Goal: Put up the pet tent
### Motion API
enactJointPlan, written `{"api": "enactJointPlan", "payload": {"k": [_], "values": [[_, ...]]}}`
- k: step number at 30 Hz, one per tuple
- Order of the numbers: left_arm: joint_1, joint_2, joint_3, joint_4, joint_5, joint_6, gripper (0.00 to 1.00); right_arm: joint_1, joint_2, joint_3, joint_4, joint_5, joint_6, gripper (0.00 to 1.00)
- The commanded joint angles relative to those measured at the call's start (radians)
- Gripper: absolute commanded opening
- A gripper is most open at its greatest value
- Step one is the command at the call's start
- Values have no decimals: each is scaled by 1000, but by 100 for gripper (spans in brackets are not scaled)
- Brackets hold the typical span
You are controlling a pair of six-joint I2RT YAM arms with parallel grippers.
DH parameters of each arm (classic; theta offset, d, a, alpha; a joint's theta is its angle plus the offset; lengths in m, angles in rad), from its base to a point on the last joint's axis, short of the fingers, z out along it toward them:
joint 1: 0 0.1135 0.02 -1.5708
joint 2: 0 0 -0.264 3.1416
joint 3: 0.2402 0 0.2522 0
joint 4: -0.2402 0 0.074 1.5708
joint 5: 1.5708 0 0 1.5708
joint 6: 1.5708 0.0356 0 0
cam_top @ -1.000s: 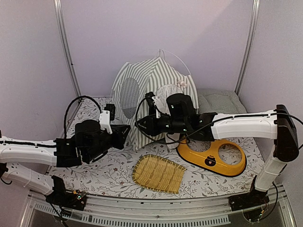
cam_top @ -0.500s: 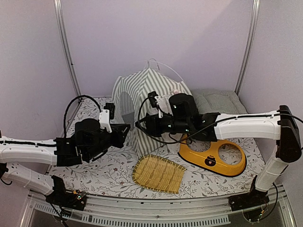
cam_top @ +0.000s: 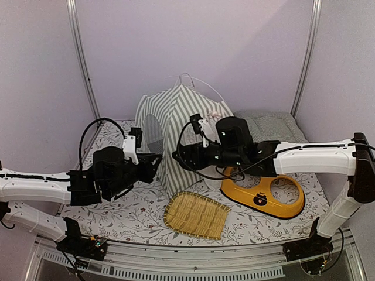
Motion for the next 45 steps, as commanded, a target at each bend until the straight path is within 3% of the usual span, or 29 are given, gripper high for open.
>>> {"api": "enactJointPlan", "payload": {"k": [1, 10, 22, 29, 45], "values": [[16, -16, 23, -23, 2, 2, 25, 3, -82, -19, -18, 52, -5, 99], [49, -18, 98, -123, 28, 8, 33, -7, -176, -60, -47, 91, -30, 99], [86, 36, 223, -236, 113, 43, 53, -157, -397, -211, -74, 76, -7, 99], [105, 145, 326, -287, 136, 71, 54, -200, -458, -257, -91, 74, 2, 99], [196, 348, 500, -346, 95, 160, 41, -208, -520, -299, -136, 94, 22, 99]]}}
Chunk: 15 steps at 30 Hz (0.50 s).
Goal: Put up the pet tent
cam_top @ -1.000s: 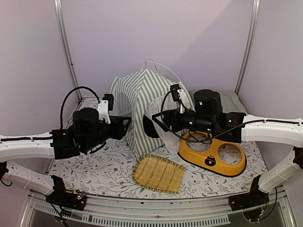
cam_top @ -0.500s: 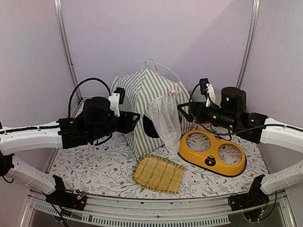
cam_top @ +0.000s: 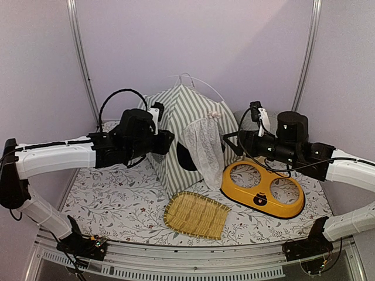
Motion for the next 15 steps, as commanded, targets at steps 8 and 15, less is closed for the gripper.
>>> {"api": "enactJointPlan", "payload": {"k": [8, 15], "values": [[36, 78, 94, -46, -79, 78, 15, -12, -46, -24, -18, 14, 20, 99], [72, 49, 92, -52, -138, 105, 0, -15, -45, -18, -28, 9, 8, 99]]}}
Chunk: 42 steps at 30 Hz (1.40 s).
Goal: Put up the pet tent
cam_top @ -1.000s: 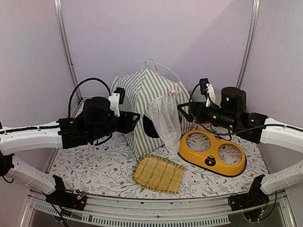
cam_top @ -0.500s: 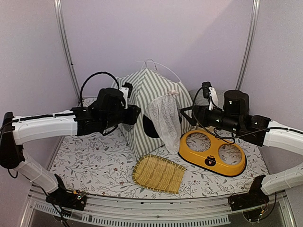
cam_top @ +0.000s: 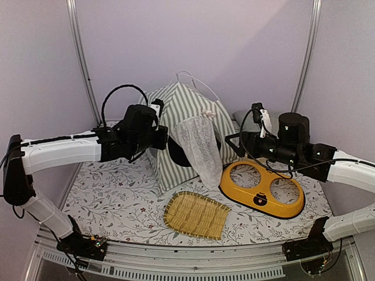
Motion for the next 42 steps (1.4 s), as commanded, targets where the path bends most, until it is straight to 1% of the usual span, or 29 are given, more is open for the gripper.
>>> {"api": "enactJointPlan", "payload": {"k": [1, 9, 15, 17, 21, 30, 34, 35, 39, 41, 42], "values": [[45, -29, 15, -9, -72, 40, 0, -8, -21, -3, -8, 7, -7, 99], [100, -110, -23, 28, -142, 133, 0, -10, -15, -5, -10, 11, -7, 99], [165, -188, -75, 73, -140, 195, 0, -10, -8, -4, -8, 9, -8, 99], [184, -217, -104, 98, -119, 214, 0, -10, -5, -3, -8, 9, -8, 99], [218, -283, -161, 151, -31, 233, 0, -10, -3, -12, -7, 10, -7, 99], [298, -347, -198, 129, 103, 256, 0, -12, 27, -2, 2, 1, -10, 99], [334, -393, -244, 122, 157, 220, 0, -12, 50, 0, 6, -8, -15, 99], [341, -403, -258, 117, 165, 210, 1, -12, 59, 3, 7, -12, -15, 99], [357, -445, -308, 98, 169, 181, 17, -13, 95, 13, 5, -27, -19, 99], [364, -468, -327, 93, 167, 170, 21, -12, 110, 17, 3, -34, -23, 99], [366, -484, -334, 89, 166, 166, 24, -12, 117, 20, 1, -37, -25, 99]]}}
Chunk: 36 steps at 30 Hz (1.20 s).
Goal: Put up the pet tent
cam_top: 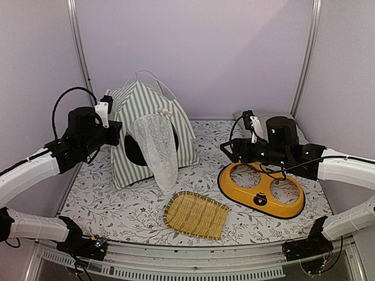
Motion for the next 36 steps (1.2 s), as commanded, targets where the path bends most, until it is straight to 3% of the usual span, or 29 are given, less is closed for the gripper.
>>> {"api": "enactJointPlan", "payload": {"k": [1, 3, 6, 15, 29, 36], "values": [[23, -61, -29, 19, 13, -35, 30, -7, 35, 23, 9, -27, -22, 99], [25, -80, -30, 4, 4, -58, 44, -7, 50, 30, 6, -36, -23, 99], [24, -123, -40, -3, 4, -95, 53, -7, 67, 35, 5, -42, -23, 99], [-31, -217, -31, -58, 5, -141, 67, -60, 71, 54, -39, -5, -11, 99], [-282, -115, -58, 20, 18, -196, 73, -241, 94, 57, -84, 13, 3, 99], [-347, -49, -105, 36, 56, -266, 75, -419, 184, 138, -91, -9, -50, 99]]}}
